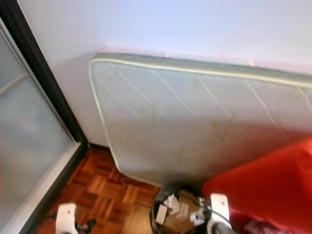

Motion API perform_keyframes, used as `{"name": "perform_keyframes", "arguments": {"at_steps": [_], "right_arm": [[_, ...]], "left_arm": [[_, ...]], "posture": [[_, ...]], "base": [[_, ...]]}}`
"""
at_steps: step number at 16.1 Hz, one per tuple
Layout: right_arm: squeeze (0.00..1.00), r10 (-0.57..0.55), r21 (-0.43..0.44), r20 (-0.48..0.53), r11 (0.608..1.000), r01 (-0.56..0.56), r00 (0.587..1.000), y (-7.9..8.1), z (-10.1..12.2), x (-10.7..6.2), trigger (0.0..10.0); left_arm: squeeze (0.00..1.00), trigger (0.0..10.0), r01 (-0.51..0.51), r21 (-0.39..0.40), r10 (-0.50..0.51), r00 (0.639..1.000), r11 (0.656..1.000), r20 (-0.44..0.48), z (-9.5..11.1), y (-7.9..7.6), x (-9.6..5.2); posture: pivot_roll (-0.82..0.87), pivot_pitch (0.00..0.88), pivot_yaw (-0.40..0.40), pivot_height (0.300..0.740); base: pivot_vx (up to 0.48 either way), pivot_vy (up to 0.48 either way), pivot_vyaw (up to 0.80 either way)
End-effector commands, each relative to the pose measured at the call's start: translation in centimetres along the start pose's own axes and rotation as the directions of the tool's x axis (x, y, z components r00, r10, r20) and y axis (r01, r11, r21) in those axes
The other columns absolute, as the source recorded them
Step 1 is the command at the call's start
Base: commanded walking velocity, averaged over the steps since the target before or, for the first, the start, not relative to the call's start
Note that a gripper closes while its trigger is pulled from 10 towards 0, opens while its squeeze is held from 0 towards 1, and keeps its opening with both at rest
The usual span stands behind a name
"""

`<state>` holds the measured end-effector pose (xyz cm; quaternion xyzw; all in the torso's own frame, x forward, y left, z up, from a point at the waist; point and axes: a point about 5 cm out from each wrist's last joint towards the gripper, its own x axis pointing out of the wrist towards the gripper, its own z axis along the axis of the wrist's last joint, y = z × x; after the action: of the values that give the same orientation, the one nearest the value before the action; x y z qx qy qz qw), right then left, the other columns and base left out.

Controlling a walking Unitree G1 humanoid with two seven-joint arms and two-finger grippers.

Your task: Clean up the room

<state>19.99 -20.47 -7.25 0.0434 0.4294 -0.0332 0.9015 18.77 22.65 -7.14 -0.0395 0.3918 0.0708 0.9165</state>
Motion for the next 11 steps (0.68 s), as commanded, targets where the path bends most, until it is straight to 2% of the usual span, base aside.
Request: {"name": "perform_keyframes", "arguments": {"at_steps": [1,3,5,9,11], "right_arm": [[0.00,0.019,0.033,-0.004,0.999,-0.018,1.000,0.76,-0.18,0.09,10.0],[0.00,0.015,0.023,-0.002,1.000,-0.014,1.000,0.74,-0.13,0.09,10.0],[0.00,0.016,0.024,0.006,1.000,-0.016,1.000,0.75,-0.09,0.08,10.0],[0.00,0.035,0.025,0.071,0.999,-0.037,0.997,0.94,0.32,0.02,10.0],[0.00,0.082,0.016,0.120,0.996,-0.084,0.989,1.24,0.51,-0.09,10.0]], "left_arm": [[0.00,10.0,-0.010,-0.002,0.010,1.000,1.000,-0.015,-0.59,0.54,-0.25],[0.00,10.0,-0.007,-0.002,0.007,1.000,1.000,-0.006,-0.49,0.52,-0.25],[0.00,10.0,0.000,-0.003,0.000,1.000,1.000,0.012,-0.34,0.48,-0.25],[0.00,10.0,0.021,0.001,-0.021,0.997,1.000,0.071,0.08,0.49,-0.36],[0.00,10.0,0.035,-0.001,-0.035,0.993,0.999,0.111,0.16,0.60,-0.54]], "posture": [[0.15,0.083,-0.012,0.740],[0.16,0.084,-0.012,0.740],[0.15,0.085,-0.011,0.740],[0.15,0.110,-0.002,0.740],[0.14,0.141,0.000,0.740]], "base": [[0.296,0.000,-0.79],[0.296,0.000,-0.78],[0.000,0.000,-0.77],[0.000,0.000,0.00],[0.000,0.000,0.00]]}}
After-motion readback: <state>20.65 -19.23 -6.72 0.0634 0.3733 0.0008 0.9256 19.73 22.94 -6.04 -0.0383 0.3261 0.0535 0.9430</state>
